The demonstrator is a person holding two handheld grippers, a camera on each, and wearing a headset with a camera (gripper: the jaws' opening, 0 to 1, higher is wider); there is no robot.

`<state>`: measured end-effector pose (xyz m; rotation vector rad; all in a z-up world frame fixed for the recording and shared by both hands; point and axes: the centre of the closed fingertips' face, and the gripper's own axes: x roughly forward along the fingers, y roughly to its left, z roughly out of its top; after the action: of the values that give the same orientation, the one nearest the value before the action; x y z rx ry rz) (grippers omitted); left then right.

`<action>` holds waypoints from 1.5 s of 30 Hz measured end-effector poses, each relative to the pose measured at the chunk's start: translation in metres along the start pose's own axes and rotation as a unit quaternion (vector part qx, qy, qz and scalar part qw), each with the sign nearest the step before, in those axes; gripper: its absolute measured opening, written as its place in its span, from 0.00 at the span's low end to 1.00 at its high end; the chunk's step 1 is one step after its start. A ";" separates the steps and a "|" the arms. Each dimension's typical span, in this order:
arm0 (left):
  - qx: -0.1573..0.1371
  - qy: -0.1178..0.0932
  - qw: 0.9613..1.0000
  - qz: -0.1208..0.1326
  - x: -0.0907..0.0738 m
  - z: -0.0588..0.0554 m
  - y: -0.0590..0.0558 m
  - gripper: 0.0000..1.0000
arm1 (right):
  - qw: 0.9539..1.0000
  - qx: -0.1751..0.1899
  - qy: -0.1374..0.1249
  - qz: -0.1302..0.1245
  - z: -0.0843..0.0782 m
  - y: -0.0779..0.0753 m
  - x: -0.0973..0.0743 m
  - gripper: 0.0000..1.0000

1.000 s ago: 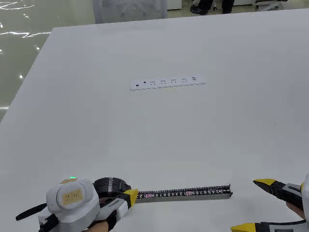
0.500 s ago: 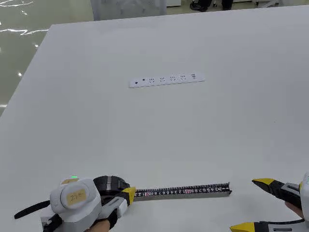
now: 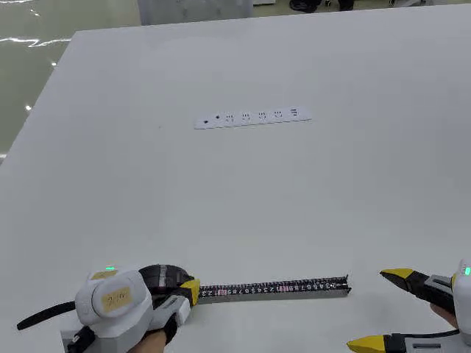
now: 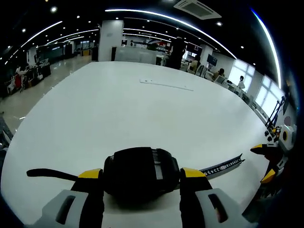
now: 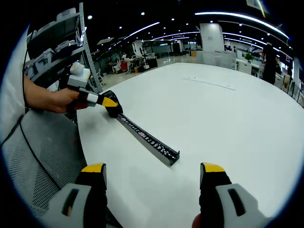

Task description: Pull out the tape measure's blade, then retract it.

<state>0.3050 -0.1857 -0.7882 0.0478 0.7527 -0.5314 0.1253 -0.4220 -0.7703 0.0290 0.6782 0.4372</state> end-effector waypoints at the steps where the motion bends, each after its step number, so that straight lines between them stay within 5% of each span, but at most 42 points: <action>1: 0.000 0.000 1.000 0.000 0.000 0.000 0.000 0.62 | 1.000 -0.002 0.001 0.000 -0.001 0.000 0.000 0.81; 16: 0.003 0.008 1.000 -0.002 0.000 -0.002 0.001 0.62 | 1.000 -0.021 0.011 0.007 -0.002 -0.002 0.008 0.77; 45: -0.002 0.004 1.000 -0.009 0.002 -0.001 0.001 0.62 | 0.996 -0.073 0.017 0.048 -0.006 -0.016 0.041 0.45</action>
<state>0.3061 -0.1856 -0.7908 0.0400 0.7617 -0.5463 0.1565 -0.4212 -0.8023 -0.0836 0.6792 0.5805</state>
